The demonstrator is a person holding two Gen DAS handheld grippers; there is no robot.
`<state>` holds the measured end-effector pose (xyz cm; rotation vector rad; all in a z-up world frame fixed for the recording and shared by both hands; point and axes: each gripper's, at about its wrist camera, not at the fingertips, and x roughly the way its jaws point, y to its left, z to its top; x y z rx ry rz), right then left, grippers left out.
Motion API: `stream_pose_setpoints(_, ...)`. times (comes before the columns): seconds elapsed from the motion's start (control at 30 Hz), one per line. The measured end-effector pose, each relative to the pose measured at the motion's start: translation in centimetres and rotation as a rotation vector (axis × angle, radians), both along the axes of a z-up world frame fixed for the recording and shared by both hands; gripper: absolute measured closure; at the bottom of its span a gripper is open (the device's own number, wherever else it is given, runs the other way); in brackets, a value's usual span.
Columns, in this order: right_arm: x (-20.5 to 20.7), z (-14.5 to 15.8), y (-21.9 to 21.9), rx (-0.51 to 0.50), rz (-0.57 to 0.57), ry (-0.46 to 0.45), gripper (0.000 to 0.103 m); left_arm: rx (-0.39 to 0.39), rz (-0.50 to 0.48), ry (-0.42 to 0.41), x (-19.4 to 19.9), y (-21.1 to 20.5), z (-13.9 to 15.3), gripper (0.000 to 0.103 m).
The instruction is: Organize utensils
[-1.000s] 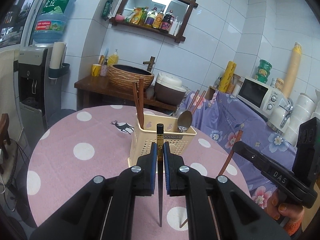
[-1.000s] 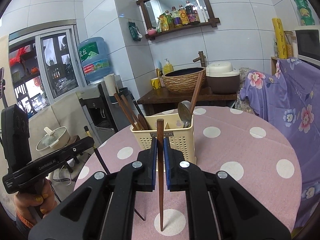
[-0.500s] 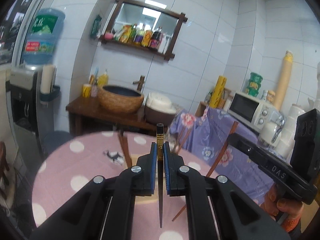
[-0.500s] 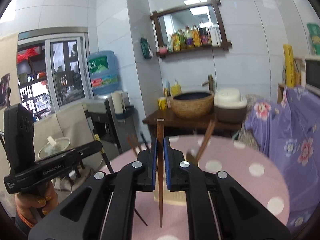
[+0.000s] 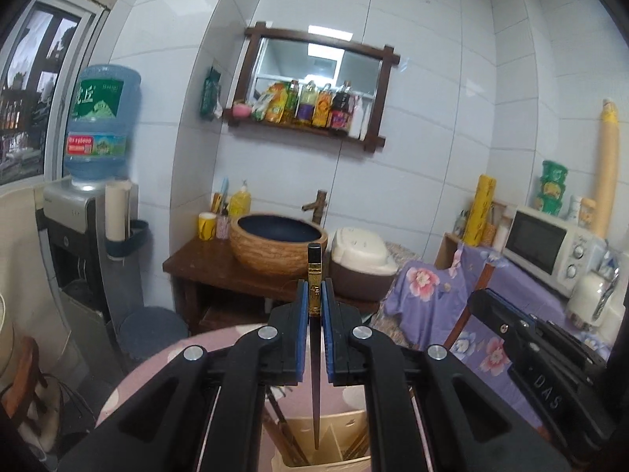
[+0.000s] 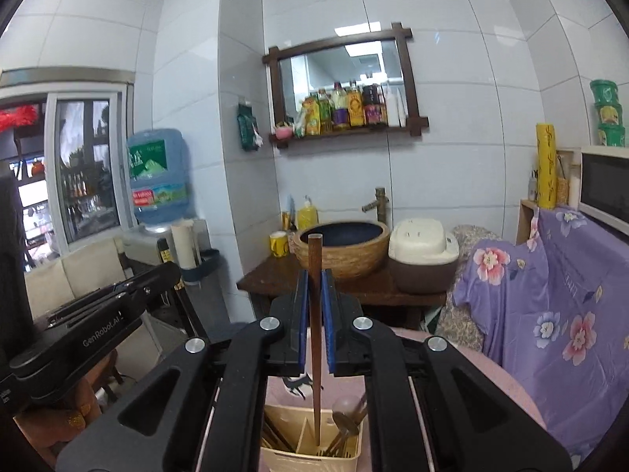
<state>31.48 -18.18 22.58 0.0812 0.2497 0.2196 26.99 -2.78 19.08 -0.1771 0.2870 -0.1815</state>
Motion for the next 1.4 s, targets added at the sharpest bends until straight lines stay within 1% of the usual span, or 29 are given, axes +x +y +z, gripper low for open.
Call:
stream_pose_setpoints(0.13,1.2,-4.9,0.3,0.011,-0.006,0.07,0.095,-0.003,-0.021,0.076,0.7,-0.5,-4.5,0.095)
stream_pose_setpoints(0.2,1.5,-6.7,0.4,0.004,-0.009,0.098,0.095,0.014,-0.023,0.091,0.5,-0.8,-6.4,0.095)
stream_pose_setpoints(0.33,1.6,-9.6,0.3,-0.017,-0.022,0.125,0.095,0.028,-0.031,0.129,0.4,-1.0,-8.9,0.095)
stream_pose_setpoints(0.43,1.6,-10.5,-0.1,-0.013,-0.029,0.139,0.096,0.022,-0.033,0.148,0.5,-1.0,-9.6,0.095)
stream_pose_setpoints(0.57,0.8,-10.6,-0.5,-0.018,-0.04,0.104,0.096,0.023,-0.045,0.153,0.1,-1.1,-9.6,0.095)
stream_pose_setpoints(0.63,-0.1,-10.5,-0.6,-0.027,-0.045,0.081,0.096,0.008,-0.063,0.133,-0.9,-0.7,-9.2,0.092)
stream_pose_setpoints(0.67,-0.6,-10.5,-0.6,-0.034,-0.047,0.069,0.094,0.009,-0.064,0.119,-1.6,-0.6,-9.1,0.086)
stream_pose_setpoints(0.7,-1.4,-10.6,-0.7,-0.044,-0.052,0.059,0.088,0.01,-0.064,0.101,-2.3,-0.5,-9.0,0.08)
stream_pose_setpoints(0.73,-2.2,-10.6,-0.8,-0.047,-0.055,0.052,0.082,0.009,-0.065,0.078,-3.4,-0.1,-8.9,0.062)
stream_pose_setpoints(0.77,-3.2,-10.8,-0.9,-0.041,-0.054,0.041,0.061,0.005,-0.062,0.061,-4.3,0.1,-9.0,0.045)
stream_pose_setpoints(0.8,-4.3,-11.0,-1.1,-0.036,-0.06,0.031,0.041,0.001,-0.059,0.038,-5.5,0.5,-9.0,0.04)
stream_pose_setpoints(0.83,-5.4,-11.4,-1.3,-0.041,-0.074,0.022,0.034,0.005,-0.059,0.016,-6.7,0.9,-9.2,0.031)
stream_pose_setpoints(0.87,-6.4,-11.7,-1.3,-0.054,-0.087,0.017,0.03,0.018,-0.059,-0.003,-7.7,1.0,-9.4,0.021)
stream_pose_setpoints(0.9,-7.5,-12.1,-1.2,-0.074,-0.092,0.014,0.028,0.037,-0.053,-0.024,-8.9,1.2,-9.7,0.015)
stream_pose_setpoints(0.93,-9.0,-12.6,-1.0,-0.103,-0.095,0.008,0.024,0.062,-0.041,-0.052,-10.5,1.5,-10.2,0.006)
stream_pose_setpoints(1.0,-12.1,-13.9,-0.6,-0.139,-0.093,-0.007,0.014,0.098,-0.009,-0.08,-13.0,2.0,-11.2,0.005)
stream_pose_setpoints(1.1,-16.2,-15.8,-0.2,-0.16,-0.092,-0.028,0.006,0.118,0.028,-0.079,-16.5,2.7,-13.0,0.005)
stream_pose_setpoints(1.13,-17.6,-16.6,0.0,-0.166,-0.085,-0.017,0.006,0.108,0.044,-0.074,-17.7,3.0,-13.6,0.005)
stream_pose_setpoints(1.2,-19.9,-17.8,0.5,-0.175,-0.087,-0.016,0.006,0.06,0.081,-0.079,-19.9,3.7,-14.4,0.005)
stream_pose_setpoints(1.27,-22.9,-18.9,1.3,-0.203,-0.095,-0.053,0.006,0.017,0.107,-0.085,-21.9,4.0,-15.1,0.005)
stream_pose_setpoints(1.33,-25.5,-19.6,2.1,-0.239,-0.102,-0.099,0.006,0.02,0.124,-0.089,-23.4,3.9,-15.8,0.005)
stream_pose_setpoints(1.4,-27.2,-20.0,2.3,-0.24,-0.108,-0.112,0.006,0.042,0.143,-0.114,-24.7,3.9,-16.1,0.005)
